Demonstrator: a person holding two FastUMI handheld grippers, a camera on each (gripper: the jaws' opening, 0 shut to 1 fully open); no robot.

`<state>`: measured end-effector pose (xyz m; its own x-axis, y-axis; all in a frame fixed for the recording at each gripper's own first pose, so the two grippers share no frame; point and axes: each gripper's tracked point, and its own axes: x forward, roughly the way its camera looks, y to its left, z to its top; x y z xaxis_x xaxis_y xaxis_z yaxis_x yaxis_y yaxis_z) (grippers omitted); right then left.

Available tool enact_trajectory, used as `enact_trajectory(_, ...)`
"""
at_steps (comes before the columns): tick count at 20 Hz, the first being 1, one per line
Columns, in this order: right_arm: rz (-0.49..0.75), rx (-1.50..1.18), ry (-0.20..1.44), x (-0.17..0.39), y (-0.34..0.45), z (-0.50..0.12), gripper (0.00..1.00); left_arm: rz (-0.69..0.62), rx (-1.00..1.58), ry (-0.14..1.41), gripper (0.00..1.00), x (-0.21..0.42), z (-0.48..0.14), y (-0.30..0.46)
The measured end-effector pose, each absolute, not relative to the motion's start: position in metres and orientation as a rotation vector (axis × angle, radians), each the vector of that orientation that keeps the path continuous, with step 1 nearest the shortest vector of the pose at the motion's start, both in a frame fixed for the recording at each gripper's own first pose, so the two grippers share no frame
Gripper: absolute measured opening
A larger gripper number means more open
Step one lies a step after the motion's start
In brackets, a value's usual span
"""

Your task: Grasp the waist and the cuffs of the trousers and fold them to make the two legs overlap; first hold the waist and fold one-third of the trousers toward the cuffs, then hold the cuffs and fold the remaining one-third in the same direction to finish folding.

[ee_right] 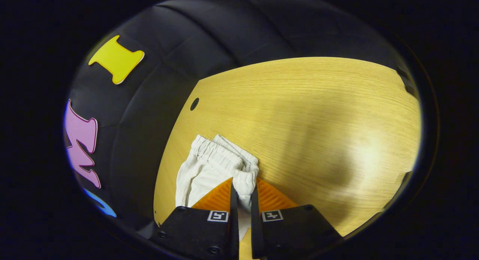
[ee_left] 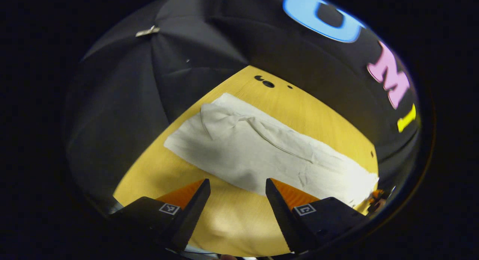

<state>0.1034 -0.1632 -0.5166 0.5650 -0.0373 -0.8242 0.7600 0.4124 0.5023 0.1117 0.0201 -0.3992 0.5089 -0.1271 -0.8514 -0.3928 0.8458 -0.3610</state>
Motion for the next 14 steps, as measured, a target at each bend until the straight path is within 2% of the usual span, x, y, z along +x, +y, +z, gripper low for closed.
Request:
enact_trajectory(4, -0.565, 1.005, 0.836, 0.101, -0.165, -0.515, 0.18, 0.255, -0.842, 1.024, 0.95, 0.118, -0.413, 0.02)
enact_trajectory(5, -0.559, 1.002, 0.835, 0.101, -0.165, -0.516, 0.18, 0.28, -0.855, 1.027, 0.95, 0.121, -0.42, 0.025)
enact_trajectory(6, -0.557, 0.997, 0.838, 0.101, -0.166, -0.516, 0.18, 0.303, -0.862, 1.032, 0.89, 0.123, -0.428, 0.03)
enact_trajectory(7, -0.56, 0.997, 0.836, 0.1, -0.166, -0.514, 0.18, 0.325, -0.867, 1.032, 0.89, 0.126, -0.432, 0.033)
enact_trajectory(8, -0.56, 1.002, 0.839, 0.101, -0.165, -0.515, 0.13, 0.344, -0.868, 1.03, 0.95, 0.13, -0.436, 0.036)
enact_trajectory(9, -0.557, 0.998, 0.837, 0.102, -0.165, -0.516, 0.13, 0.364, -0.879, 1.002, 0.94, 0.142, -0.439, 0.042)
enact_trajectory(10, -0.548, 0.989, 0.837, 0.101, -0.166, -0.515, 0.13, 0.377, -0.884, 0.996, 0.89, 0.149, -0.442, 0.045)
enact_trajectory(11, -0.536, 0.978, 0.839, 0.101, -0.166, -0.516, 0.13, 0.386, -0.885, 1.0, 0.93, 0.155, -0.448, 0.046)
enact_trajectory(14, -0.521, 0.971, 0.838, 0.101, -0.166, -0.515, 0.13, 0.416, -0.888, 0.979, 0.9, 0.174, -0.45, 0.054)
